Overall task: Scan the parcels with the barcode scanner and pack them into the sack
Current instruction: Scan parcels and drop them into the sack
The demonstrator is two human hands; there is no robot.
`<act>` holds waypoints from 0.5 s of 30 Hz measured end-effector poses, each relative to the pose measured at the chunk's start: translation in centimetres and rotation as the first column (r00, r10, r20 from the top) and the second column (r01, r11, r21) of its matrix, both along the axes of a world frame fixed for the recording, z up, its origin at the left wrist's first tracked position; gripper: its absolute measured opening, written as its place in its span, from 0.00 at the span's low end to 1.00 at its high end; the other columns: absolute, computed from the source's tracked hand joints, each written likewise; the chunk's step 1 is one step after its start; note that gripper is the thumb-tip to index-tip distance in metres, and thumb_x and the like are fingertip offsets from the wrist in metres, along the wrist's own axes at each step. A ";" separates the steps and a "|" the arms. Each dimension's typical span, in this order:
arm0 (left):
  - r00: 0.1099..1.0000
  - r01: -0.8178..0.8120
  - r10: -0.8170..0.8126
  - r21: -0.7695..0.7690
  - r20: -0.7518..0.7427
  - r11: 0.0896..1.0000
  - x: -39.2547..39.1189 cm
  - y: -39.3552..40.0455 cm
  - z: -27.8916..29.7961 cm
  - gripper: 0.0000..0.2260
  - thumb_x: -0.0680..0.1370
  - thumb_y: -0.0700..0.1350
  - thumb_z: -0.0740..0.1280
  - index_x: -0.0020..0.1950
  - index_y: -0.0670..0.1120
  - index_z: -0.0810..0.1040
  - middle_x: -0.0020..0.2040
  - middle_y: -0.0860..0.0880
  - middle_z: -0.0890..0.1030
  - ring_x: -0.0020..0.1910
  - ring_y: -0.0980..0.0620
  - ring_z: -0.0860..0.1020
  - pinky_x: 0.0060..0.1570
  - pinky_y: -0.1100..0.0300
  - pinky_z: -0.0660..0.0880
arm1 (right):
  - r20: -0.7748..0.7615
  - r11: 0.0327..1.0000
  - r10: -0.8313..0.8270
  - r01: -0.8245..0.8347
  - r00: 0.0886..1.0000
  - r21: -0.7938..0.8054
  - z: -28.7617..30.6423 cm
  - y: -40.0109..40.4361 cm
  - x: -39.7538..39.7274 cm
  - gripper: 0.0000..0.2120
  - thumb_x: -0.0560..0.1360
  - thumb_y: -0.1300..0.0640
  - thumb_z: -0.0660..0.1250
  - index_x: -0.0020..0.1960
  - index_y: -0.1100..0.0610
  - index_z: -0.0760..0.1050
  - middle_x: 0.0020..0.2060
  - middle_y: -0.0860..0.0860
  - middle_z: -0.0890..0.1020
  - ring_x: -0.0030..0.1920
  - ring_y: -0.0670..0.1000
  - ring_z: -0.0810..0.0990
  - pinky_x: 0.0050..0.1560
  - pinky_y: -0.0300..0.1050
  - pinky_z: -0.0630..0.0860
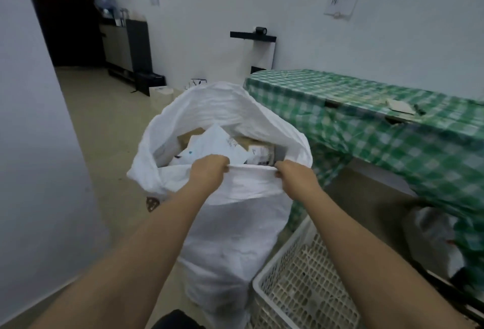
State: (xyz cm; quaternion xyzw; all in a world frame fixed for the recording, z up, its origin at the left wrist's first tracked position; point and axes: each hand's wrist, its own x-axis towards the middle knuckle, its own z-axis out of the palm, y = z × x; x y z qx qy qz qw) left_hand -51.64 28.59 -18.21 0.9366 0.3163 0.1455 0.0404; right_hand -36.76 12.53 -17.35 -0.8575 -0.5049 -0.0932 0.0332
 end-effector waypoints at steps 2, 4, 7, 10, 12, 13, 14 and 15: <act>0.996 0.031 -0.031 0.003 0.082 1.000 -0.2 -0.1 -1.0 0.09 0.80 0.40 0.59 0.55 0.47 0.78 0.54 0.46 0.80 0.54 0.44 0.77 0.49 0.53 0.73 | 0.109 0.998 0.022 -0.028 0.994 0.058 0.2 -0.7 0.4 0.12 0.78 0.64 0.57 0.58 0.56 0.71 0.53 0.54 0.75 0.52 0.57 0.75 0.40 0.46 0.62; 0.986 0.048 -0.051 0.024 0.159 0.999 -0.8 -0.3 -1.6 0.08 0.81 0.42 0.60 0.55 0.46 0.77 0.53 0.46 0.80 0.53 0.44 0.77 0.47 0.52 0.73 | 0.227 0.998 0.062 -0.068 0.972 0.017 0.5 -1.3 0.4 0.12 0.77 0.64 0.57 0.59 0.55 0.71 0.52 0.54 0.75 0.51 0.58 0.74 0.42 0.47 0.60; 0.980 0.059 -0.071 0.068 0.186 0.996 -1.8 -0.9 -1.9 0.10 0.81 0.43 0.60 0.59 0.45 0.78 0.57 0.46 0.77 0.56 0.44 0.73 0.48 0.53 0.70 | 0.254 0.998 0.026 -0.039 0.967 0.046 0.7 -2.4 -0.2 0.09 0.80 0.61 0.55 0.56 0.54 0.71 0.51 0.53 0.76 0.51 0.58 0.75 0.47 0.49 0.61; 0.978 0.061 -0.074 0.074 0.194 0.995 -2.7 -1.8 -1.8 0.12 0.82 0.44 0.58 0.62 0.46 0.78 0.57 0.47 0.77 0.56 0.45 0.73 0.47 0.55 0.67 | 0.231 0.998 0.013 -0.028 0.973 0.062 0.0 -3.0 -0.9 0.09 0.81 0.56 0.54 0.59 0.54 0.70 0.52 0.52 0.77 0.53 0.57 0.75 0.49 0.50 0.62; 0.975 0.065 -0.073 0.042 0.210 0.997 -3.2 -2.3 -1.9 0.12 0.82 0.42 0.57 0.61 0.47 0.79 0.54 0.47 0.78 0.54 0.45 0.74 0.45 0.55 0.67 | 0.146 0.999 0.037 -0.040 0.989 0.015 -0.4 -3.4 -1.1 0.14 0.80 0.50 0.56 0.63 0.52 0.69 0.56 0.51 0.76 0.57 0.56 0.74 0.58 0.52 0.64; 0.970 0.066 -0.070 0.027 0.234 0.997 -3.4 -2.5 -1.9 0.12 0.82 0.41 0.57 0.59 0.46 0.79 0.53 0.46 0.79 0.53 0.44 0.75 0.45 0.54 0.69 | 0.077 0.998 0.056 -0.055 0.995 -0.009 -0.4 -3.7 -1.3 0.18 0.79 0.47 0.58 0.67 0.51 0.67 0.59 0.50 0.75 0.61 0.55 0.72 0.65 0.54 0.62; 0.964 0.063 -0.064 0.012 0.259 0.998 -3.5 -2.6 -1.8 0.12 0.81 0.39 0.57 0.57 0.45 0.79 0.52 0.46 0.79 0.52 0.44 0.75 0.45 0.53 0.70 | 0.010 0.997 0.072 -0.072 0.997 -0.020 -0.4 -3.9 -1.4 0.22 0.77 0.45 0.61 0.70 0.49 0.64 0.62 0.50 0.73 0.64 0.54 0.70 0.71 0.56 0.57; 0.957 0.058 -0.056 0.001 0.283 0.998 -3.7 -2.6 -1.6 0.12 0.80 0.38 0.57 0.56 0.45 0.79 0.51 0.46 0.79 0.51 0.44 0.75 0.45 0.52 0.71 | -0.041 0.997 0.077 -0.078 0.996 -0.025 -0.3 -4.1 -1.4 0.26 0.76 0.46 0.64 0.71 0.48 0.61 0.63 0.50 0.72 0.67 0.54 0.68 0.74 0.57 0.52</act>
